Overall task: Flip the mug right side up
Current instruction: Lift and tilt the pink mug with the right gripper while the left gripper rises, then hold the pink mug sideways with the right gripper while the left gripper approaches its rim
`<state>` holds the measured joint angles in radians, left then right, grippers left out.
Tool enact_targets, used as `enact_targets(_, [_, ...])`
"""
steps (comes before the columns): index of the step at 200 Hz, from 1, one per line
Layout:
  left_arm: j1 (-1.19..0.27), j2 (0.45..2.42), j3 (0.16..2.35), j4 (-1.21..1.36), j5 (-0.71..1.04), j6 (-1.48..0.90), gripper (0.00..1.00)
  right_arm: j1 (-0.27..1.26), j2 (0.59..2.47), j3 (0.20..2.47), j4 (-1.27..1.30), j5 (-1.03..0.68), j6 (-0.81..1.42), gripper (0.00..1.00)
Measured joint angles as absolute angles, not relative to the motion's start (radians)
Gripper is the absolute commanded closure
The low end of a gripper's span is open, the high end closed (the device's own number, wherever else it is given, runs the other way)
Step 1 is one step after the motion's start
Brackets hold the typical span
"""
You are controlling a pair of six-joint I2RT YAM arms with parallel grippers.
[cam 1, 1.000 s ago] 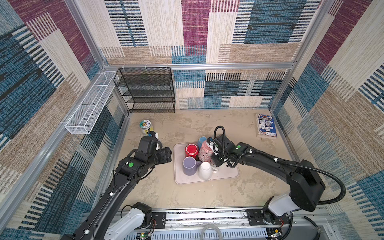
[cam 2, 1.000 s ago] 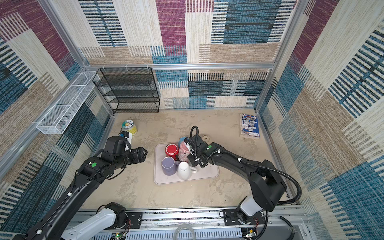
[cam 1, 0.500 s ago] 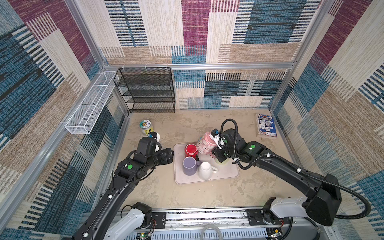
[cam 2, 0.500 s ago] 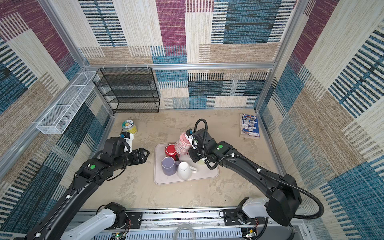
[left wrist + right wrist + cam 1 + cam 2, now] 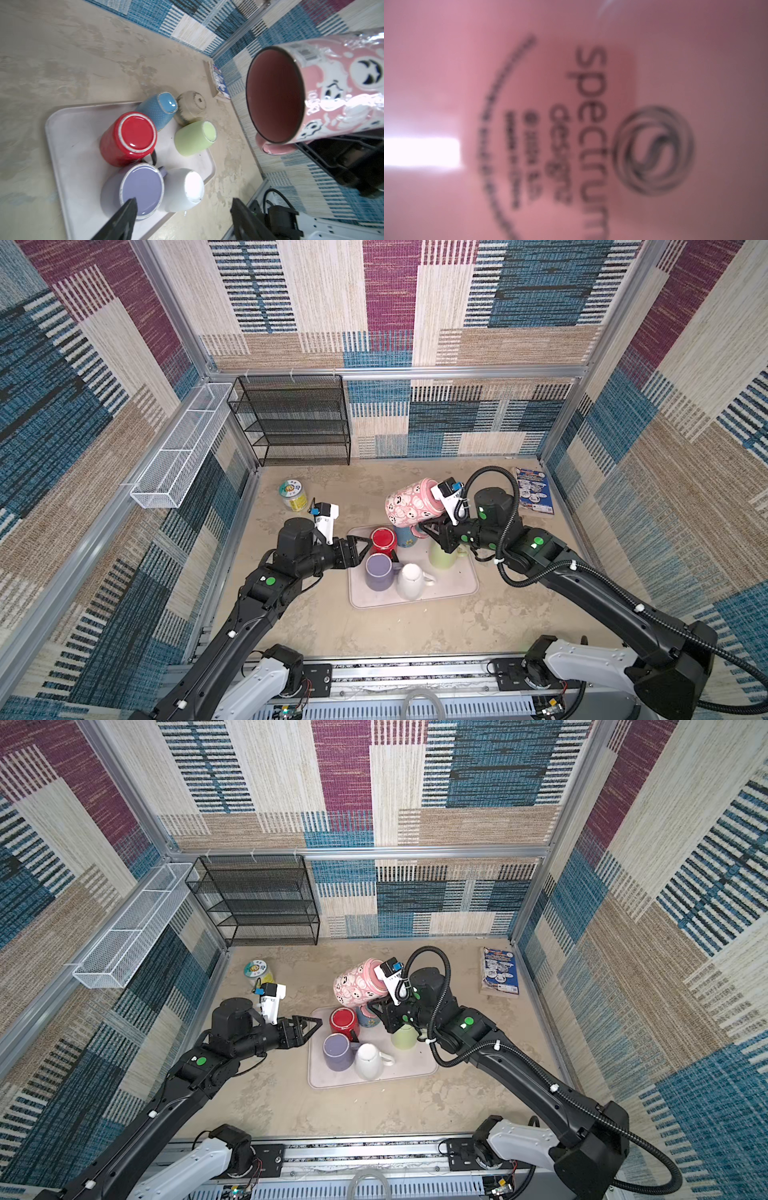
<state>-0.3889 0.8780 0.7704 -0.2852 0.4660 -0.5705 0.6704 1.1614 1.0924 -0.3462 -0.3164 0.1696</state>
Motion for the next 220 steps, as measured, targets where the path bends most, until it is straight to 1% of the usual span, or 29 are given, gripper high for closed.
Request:
enact_targets(34, [-0.389, 0.895, 0.692, -0.072, 0.584, -0.639, 0.27, 0.616, 1.167, 1.085, -0.214, -0.459, 0.228, 1.0])
enact_targets(62, [-0.391, 0.921, 0.648, 0.114, 0.64, -0.705, 0.29, 0.588, 1.195, 1.088, -0.128, -0.567, 0.265, 1.0])
enact_targets(86, [-0.392, 0.955, 0.634, 0.286, 0.675, -0.753, 0.35, 0.571, 1.227, 1.11, -0.097, -0.648, 0.285, 1.0])
enact_targets(137, [-0.393, 1.072, 0.653, 0.595, 0.731, -0.828, 0.43, 0.535, 1.276, 1.132, -0.024, -0.754, 0.329, 1.0])
enact_targets(161, [-0.395, 1.108, 0.661, 0.687, 0.744, -0.842, 0.5, 0.527, 1.299, 1.132, 0.001, -0.793, 0.351, 1.0])
enact_targets(191, [-0.395, 1.14, 0.682, 0.752, 0.769, -0.845, 0.55, 0.518, 1.319, 1.135, 0.025, -0.833, 0.369, 1.0])
enact_targets(220, [-0.395, 1.176, 0.694, 0.796, 0.778, -0.85, 0.57, 0.511, 1.334, 1.14, 0.061, -0.861, 0.395, 1.0])
